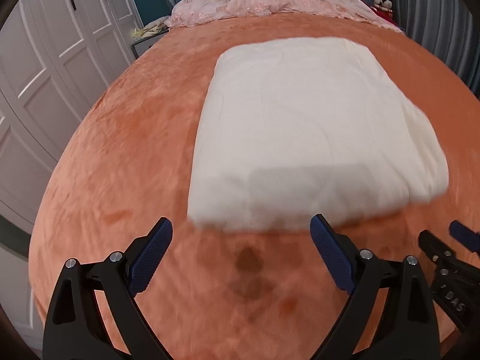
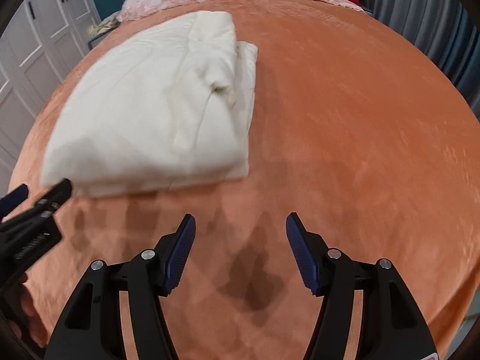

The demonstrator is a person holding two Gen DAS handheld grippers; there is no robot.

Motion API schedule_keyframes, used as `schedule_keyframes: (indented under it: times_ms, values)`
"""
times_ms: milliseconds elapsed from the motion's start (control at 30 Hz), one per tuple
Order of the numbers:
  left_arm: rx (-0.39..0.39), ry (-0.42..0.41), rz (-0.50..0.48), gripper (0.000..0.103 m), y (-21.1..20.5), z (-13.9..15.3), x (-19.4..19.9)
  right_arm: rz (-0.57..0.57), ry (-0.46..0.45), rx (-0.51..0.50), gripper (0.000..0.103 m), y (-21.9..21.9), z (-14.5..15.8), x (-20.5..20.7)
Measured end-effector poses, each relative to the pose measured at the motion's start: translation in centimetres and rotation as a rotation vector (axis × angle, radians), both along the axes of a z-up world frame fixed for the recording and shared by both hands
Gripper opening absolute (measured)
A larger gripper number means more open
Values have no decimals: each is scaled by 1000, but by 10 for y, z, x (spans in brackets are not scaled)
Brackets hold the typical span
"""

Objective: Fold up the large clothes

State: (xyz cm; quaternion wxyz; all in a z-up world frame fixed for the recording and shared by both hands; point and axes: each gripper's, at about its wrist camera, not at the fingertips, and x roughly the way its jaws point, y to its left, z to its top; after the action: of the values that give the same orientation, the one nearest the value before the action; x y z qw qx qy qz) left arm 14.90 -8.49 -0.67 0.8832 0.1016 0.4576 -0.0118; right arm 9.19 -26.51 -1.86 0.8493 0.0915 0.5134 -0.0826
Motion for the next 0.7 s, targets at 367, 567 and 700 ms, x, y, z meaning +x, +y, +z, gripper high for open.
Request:
schedule_keyframes:
  times_ms: [367, 567, 700]
  values:
    - [-58, -9, 7, 91, 9, 9, -71, 4, -131, -15, 78, 25, 37, -79]
    - [-69, -47, 25, 92, 13, 13, -99, 10, -188, -77, 84, 32, 41, -101]
    - [-53, -61, 10, 93, 11, 10, -115, 39, -212, -107, 85, 40, 36, -118]
